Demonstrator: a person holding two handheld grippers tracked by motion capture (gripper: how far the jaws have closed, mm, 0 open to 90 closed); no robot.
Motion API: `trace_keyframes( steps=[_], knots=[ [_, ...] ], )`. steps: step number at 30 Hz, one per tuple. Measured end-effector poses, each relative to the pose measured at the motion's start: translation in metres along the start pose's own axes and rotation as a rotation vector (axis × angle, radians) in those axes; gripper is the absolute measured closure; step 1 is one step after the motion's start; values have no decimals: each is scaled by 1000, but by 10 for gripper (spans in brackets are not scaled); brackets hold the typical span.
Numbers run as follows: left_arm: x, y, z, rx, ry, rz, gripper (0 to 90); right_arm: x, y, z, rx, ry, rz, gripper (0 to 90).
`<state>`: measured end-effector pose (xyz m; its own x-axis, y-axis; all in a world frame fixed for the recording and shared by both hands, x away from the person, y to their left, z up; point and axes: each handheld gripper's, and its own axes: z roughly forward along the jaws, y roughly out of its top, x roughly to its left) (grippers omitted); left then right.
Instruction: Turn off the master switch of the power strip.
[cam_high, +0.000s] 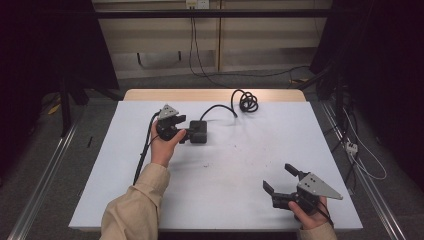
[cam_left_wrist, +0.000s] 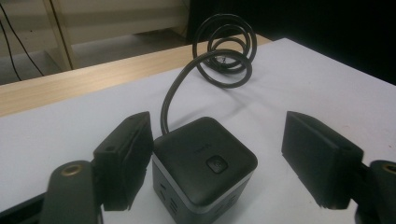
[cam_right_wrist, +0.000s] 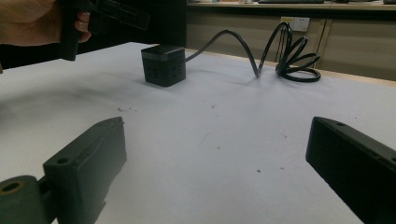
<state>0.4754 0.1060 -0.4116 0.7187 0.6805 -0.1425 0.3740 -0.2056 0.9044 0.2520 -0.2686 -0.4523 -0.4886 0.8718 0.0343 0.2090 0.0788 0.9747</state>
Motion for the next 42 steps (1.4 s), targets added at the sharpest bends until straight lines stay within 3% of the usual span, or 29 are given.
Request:
trace_keyframes(
  steps=[42],
  knots=[
    [4, 2, 4, 23, -16, -12, 526, 1, 0, 0, -3, 8, -3, 44]
  ],
)
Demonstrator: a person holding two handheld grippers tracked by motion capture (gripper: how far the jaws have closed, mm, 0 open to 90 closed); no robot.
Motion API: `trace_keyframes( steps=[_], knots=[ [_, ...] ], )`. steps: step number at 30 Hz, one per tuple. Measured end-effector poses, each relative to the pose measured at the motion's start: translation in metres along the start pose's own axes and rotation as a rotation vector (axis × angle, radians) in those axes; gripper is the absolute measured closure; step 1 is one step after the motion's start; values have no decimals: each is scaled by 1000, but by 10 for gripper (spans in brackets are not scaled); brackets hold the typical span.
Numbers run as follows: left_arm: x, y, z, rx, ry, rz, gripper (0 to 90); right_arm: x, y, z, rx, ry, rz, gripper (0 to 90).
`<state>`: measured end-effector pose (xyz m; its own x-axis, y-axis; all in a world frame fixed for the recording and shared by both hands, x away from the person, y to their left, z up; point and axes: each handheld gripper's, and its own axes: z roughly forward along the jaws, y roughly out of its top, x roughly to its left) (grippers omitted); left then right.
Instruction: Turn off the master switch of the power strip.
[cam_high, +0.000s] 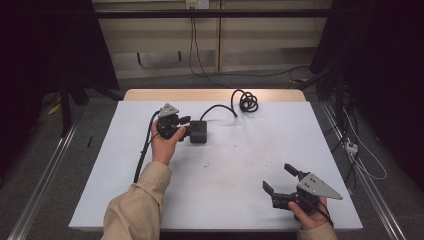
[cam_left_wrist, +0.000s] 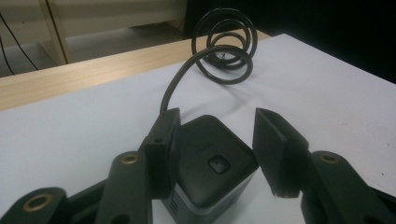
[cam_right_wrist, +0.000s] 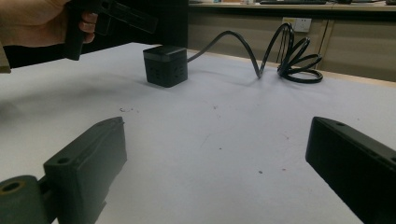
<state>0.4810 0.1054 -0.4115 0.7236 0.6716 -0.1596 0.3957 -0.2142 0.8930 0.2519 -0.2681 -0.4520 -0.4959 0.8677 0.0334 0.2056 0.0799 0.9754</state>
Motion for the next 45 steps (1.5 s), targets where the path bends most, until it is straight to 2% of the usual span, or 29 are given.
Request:
trace_keyframes(
  steps=[12, 17, 22, 45],
  knots=[
    [0, 2, 1, 13, -5, 16, 609, 0, 0, 0, 2, -1, -1, 44],
    [0, 3, 2, 17, -3, -3, 641, 0, 0, 0, 2, -1, -1, 45],
    [0, 3, 3, 18, -5, -2, 682, 0, 0, 0, 0, -1, -1, 46],
    [0, 1, 8, 40, -17, 14, 766, 0, 0, 0, 2, -2, -1, 46]
  ],
)
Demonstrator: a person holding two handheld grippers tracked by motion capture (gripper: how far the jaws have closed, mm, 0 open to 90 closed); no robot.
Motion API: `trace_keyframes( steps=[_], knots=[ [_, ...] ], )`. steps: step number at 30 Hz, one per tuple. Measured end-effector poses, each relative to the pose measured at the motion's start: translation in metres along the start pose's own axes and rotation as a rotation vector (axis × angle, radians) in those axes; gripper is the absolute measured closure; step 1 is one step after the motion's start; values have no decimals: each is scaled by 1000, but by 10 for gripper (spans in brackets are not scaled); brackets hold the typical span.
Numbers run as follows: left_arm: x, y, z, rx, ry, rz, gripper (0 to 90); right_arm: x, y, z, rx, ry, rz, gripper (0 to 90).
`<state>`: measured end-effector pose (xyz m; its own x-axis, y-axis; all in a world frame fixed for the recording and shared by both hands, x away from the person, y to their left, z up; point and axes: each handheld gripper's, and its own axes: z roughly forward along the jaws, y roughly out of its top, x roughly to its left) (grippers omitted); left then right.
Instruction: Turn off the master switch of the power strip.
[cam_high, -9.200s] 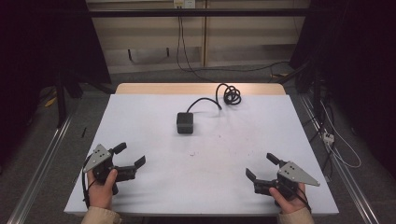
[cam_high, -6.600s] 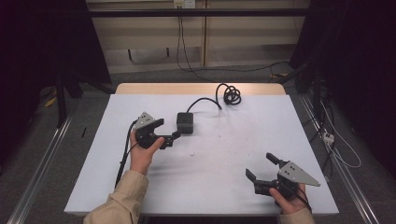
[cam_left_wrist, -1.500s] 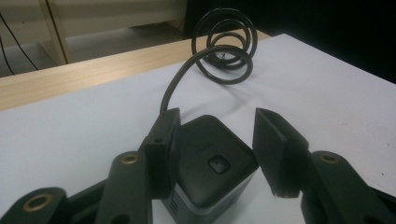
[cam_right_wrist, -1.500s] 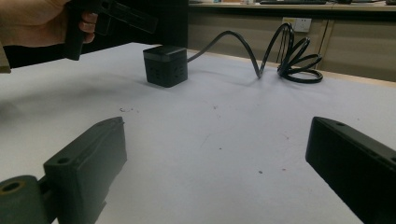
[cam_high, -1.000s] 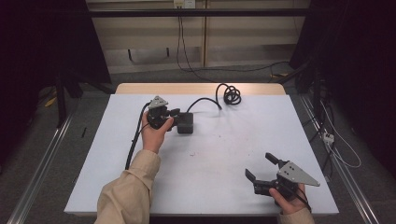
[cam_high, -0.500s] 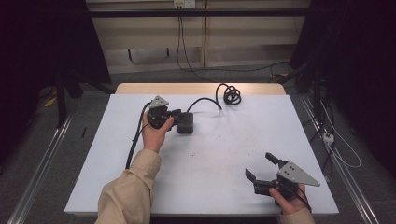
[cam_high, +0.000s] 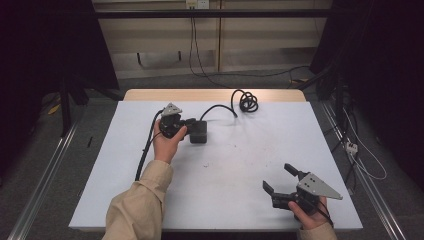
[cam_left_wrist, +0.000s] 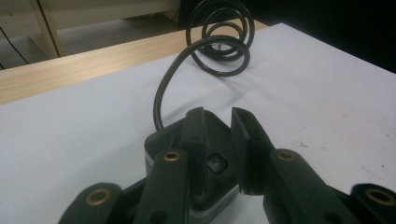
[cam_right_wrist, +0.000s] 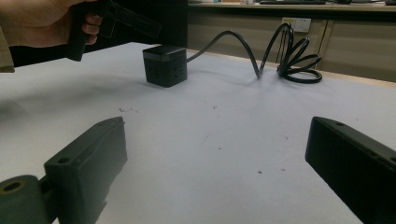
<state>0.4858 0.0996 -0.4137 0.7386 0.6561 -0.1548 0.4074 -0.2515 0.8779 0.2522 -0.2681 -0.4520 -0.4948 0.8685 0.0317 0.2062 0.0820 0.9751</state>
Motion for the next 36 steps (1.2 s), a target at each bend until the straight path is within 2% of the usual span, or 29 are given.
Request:
trace_keyframes(
  steps=[30, 36],
  knots=[
    [-1, -1, 2, 20, -23, 2, 900, 0, 0, 0, 2, 2, -2, 47],
    [-1, -1, 2, 22, -27, -2, 900, 0, 0, 0, 0, 2, -1, 48]
  ],
)
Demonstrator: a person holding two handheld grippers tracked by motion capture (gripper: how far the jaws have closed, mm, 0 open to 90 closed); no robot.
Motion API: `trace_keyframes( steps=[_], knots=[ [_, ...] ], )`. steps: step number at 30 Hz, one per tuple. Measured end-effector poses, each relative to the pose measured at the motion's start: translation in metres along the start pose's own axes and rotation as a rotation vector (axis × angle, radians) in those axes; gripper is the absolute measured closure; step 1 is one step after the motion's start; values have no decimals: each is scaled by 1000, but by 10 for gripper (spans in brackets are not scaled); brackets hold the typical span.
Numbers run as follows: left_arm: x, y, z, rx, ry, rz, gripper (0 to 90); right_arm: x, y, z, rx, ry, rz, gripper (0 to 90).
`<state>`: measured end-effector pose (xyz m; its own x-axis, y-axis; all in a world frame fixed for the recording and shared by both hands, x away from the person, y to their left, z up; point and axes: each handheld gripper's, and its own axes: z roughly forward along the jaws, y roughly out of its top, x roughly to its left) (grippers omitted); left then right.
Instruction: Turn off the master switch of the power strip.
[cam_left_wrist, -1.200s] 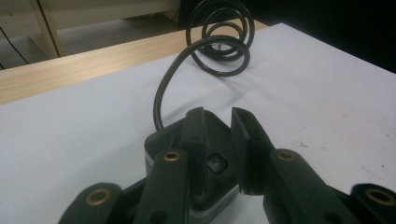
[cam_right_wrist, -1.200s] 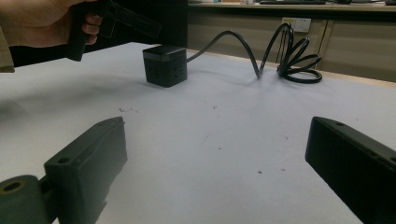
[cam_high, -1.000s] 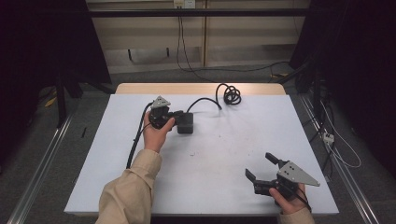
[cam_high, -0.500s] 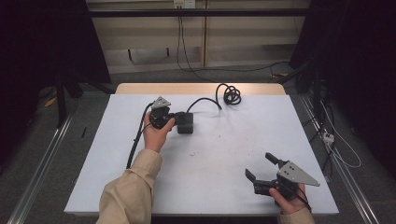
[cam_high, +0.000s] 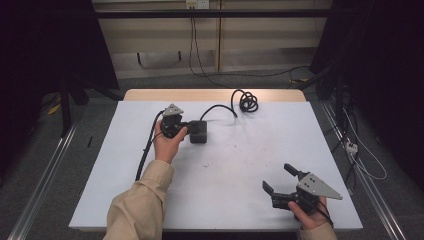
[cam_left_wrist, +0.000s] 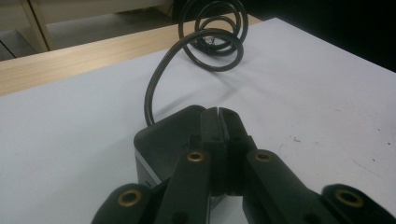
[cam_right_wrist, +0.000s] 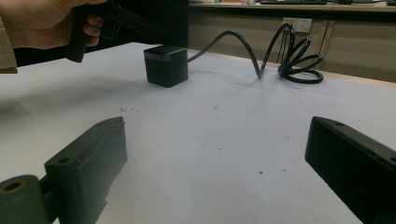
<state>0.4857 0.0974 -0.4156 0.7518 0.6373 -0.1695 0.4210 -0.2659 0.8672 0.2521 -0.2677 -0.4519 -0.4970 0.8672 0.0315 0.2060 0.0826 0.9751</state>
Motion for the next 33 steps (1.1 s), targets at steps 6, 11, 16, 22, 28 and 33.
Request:
trace_keyframes(
  steps=[6, 11, 16, 22, 28, 33],
  knots=[
    [-1, -1, 1, 11, 1, 2, 900, 0, 0, 0, 0, 0, 0, 48],
    [-1, -1, 3, 19, -2, -4, 900, 0, 0, 0, -1, 1, 0, 48],
    [0, -2, 4, 33, 4, 0, 900, 0, 0, 0, -1, 1, -1, 47],
    [-2, -2, 5, 36, 5, -2, 900, 0, 0, 0, 0, 1, -1, 47],
    [-1, -3, 6, 45, 13, -1, 900, 0, 0, 0, -1, 2, -1, 48],
    [0, -3, 5, 43, 17, -2, 900, 0, 0, 0, 0, 2, -2, 47]
  ],
)
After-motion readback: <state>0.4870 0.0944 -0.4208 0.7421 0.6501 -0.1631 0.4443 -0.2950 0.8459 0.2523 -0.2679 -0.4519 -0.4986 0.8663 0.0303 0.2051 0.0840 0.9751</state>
